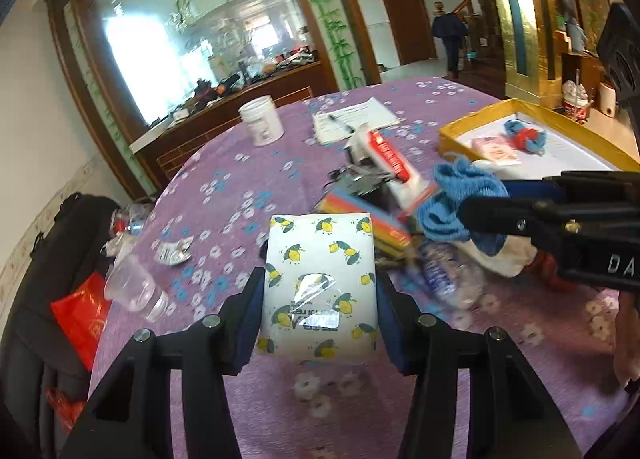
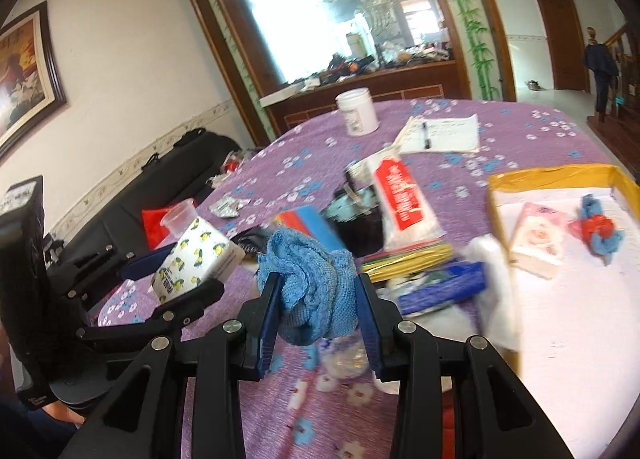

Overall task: Organize soft objects
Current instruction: 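Lift both held items and carry them toward the white tray, then release the blue towel from the right tool while the left releases the lemon pack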

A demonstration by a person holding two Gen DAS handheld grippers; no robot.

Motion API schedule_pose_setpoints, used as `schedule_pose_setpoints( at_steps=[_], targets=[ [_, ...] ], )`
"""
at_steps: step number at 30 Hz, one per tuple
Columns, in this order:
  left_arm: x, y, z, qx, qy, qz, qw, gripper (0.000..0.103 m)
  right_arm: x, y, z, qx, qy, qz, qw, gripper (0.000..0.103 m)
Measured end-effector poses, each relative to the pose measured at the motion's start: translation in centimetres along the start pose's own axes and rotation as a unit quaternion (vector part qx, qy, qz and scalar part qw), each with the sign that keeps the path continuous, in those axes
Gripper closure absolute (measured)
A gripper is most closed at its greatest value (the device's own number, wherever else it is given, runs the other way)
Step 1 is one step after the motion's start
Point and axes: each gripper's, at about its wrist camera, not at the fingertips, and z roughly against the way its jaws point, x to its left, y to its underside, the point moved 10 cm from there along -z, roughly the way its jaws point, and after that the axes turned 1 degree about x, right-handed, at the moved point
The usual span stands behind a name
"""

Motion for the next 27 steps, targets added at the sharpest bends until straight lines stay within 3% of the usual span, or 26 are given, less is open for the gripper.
schedule_pose_setpoints(
  at_steps=[10,20,27],
  targets=[
    [-6.2,-3.3,1.1,-0.024,0.035,-0.041,0.9983,0.052,-6.0,-1.2,5.1,-0.046,0.037,-0.051,0.997,0.063],
    [-14.0,-7.0,0.8,-0.032,0.123,-0.055,0.9904,0.052,-14.5,-1.6,9.7,-0.075,0.098,-0.121,0.985,0.063],
    [-19.8,-9.4,-2.1,0.005,0.191,-0.047,0.9805,0.052,-20.8,-2.3,10.8,-0.029,0.185,-0.137,0.973,0.063]
  ],
)
